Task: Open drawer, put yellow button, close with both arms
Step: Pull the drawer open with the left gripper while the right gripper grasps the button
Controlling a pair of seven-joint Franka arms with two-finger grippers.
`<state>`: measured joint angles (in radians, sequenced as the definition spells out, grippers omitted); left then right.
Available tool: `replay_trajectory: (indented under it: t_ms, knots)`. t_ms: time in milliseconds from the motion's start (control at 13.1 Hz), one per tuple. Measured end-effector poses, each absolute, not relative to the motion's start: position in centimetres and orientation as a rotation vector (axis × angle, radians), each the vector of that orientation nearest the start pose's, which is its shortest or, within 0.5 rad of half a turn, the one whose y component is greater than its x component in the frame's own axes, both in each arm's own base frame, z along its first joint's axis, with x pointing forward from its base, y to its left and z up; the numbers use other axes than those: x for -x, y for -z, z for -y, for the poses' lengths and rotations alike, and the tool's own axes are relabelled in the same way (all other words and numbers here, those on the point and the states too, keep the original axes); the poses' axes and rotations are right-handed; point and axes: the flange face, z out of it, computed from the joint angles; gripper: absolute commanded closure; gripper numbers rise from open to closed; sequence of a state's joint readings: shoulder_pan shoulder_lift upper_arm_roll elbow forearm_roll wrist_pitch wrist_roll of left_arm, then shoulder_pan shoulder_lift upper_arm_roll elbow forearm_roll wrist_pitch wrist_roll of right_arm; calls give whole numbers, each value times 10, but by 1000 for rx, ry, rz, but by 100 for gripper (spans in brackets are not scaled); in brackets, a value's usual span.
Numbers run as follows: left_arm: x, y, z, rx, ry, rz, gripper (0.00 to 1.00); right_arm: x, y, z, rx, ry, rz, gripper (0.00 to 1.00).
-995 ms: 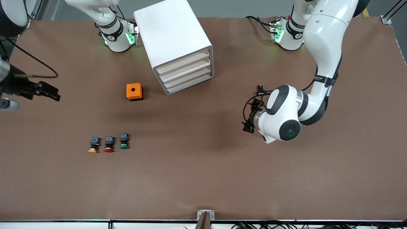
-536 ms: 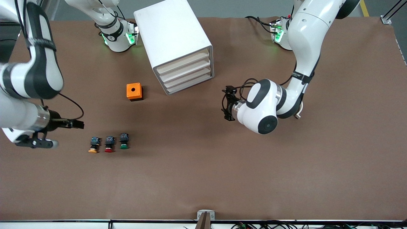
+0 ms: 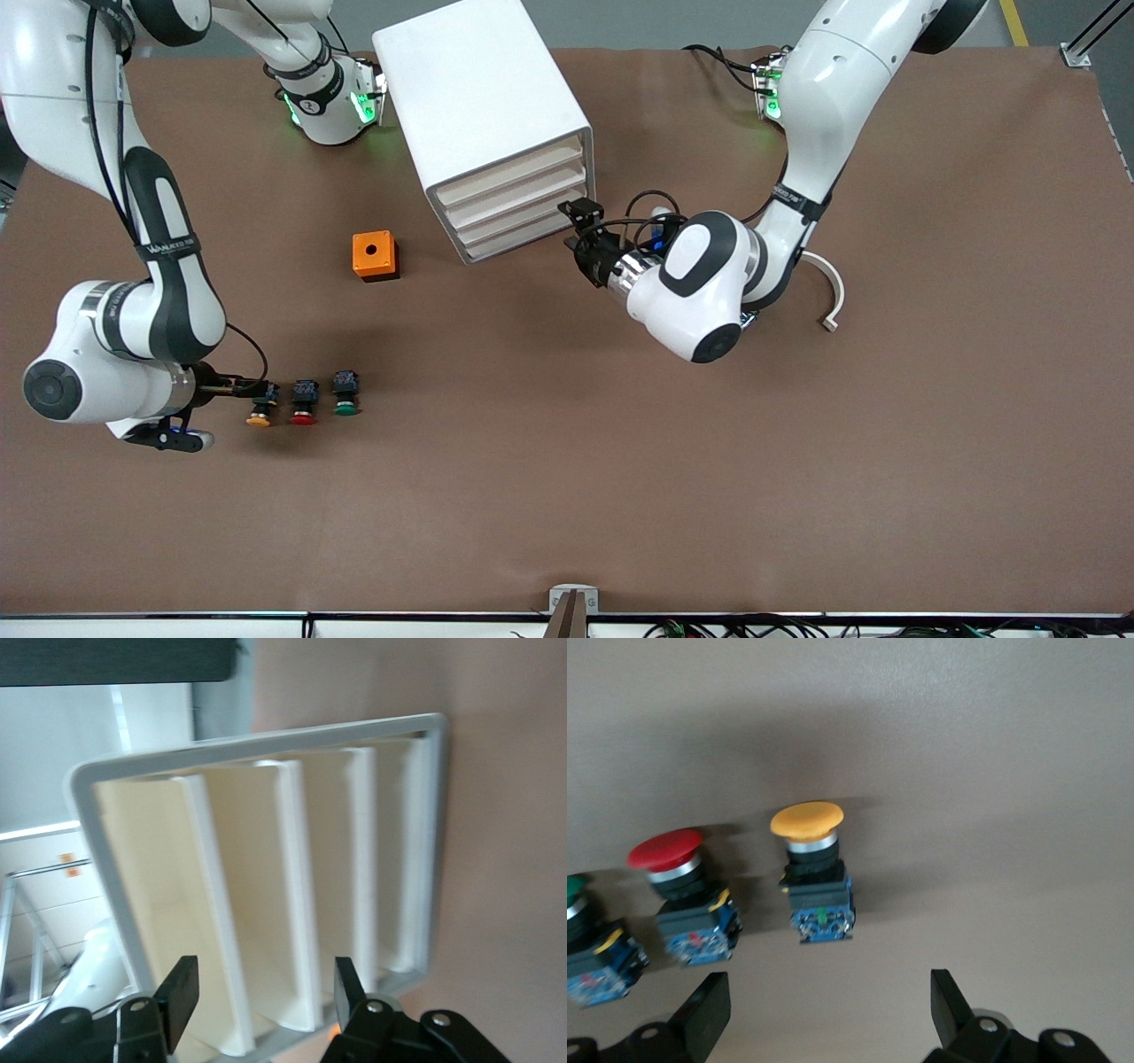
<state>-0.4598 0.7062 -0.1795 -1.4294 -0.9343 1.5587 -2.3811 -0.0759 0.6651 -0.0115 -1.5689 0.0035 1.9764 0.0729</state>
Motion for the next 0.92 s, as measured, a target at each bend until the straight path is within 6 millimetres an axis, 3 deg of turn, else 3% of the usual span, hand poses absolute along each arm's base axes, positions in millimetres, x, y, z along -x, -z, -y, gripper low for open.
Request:
replay_trajectory:
  t_ms: [230, 536, 689, 842, 918]
  knots:
    - [-489, -282, 473, -1524, 1963, -2710, 37, -666, -214, 55, 3108, -373, -249, 7]
    - [-460, -271, 502, -1553, 2052, -2710, 44, -663, -207, 53, 3108, -356, -246, 12]
    - [-444, -271, 516, -1598, 2062, -2705, 51, -661, -199, 53, 3109, -310, -252, 15]
    - [-431, -270, 527, -1636, 2061, -2706, 64, -654, -187, 52, 3110, -280, -255, 26]
    - [-428, -269, 529, -1645, 2061, -2706, 76, -652, -183, 52, 3110, -280, -255, 35]
